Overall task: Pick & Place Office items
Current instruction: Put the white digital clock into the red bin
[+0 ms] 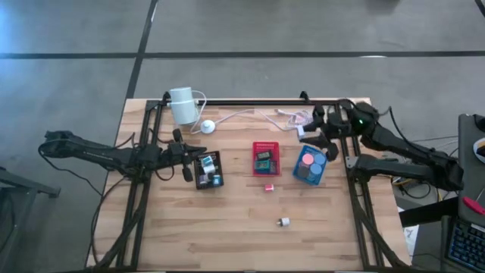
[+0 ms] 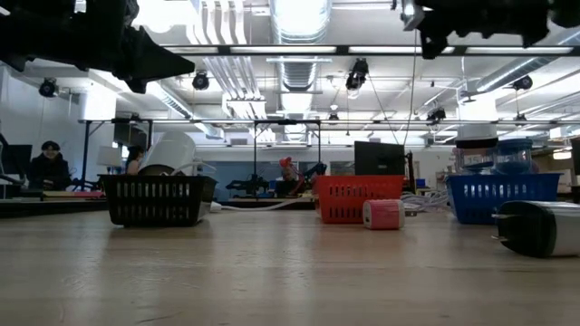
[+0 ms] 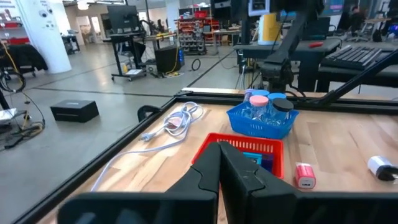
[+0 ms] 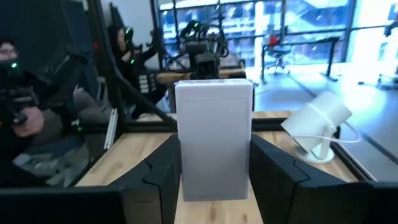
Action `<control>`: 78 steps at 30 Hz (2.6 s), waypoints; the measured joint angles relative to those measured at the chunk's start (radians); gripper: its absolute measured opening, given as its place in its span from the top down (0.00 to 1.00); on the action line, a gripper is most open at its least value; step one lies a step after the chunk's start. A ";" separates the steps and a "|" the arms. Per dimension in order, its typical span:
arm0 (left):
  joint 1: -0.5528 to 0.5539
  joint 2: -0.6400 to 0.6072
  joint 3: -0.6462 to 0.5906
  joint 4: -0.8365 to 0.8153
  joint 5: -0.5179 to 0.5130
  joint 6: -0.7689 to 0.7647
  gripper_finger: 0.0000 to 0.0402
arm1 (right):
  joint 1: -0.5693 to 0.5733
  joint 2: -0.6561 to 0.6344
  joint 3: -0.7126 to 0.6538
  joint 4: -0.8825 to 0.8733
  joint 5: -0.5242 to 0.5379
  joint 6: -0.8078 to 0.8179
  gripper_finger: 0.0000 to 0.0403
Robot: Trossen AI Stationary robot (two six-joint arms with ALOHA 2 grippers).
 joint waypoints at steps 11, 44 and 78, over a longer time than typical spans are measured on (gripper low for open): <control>0.001 0.000 -0.002 -0.010 0.049 -0.100 0.98 | 0.091 -0.226 -0.272 0.223 0.130 0.147 0.64; 0.086 -0.019 -0.148 0.136 0.173 0.021 0.98 | 0.341 -0.330 -0.568 0.410 0.357 -0.058 0.64; 0.086 -0.019 -0.143 0.166 0.170 0.009 0.98 | 0.341 0.172 0.147 -0.372 0.691 -0.042 0.64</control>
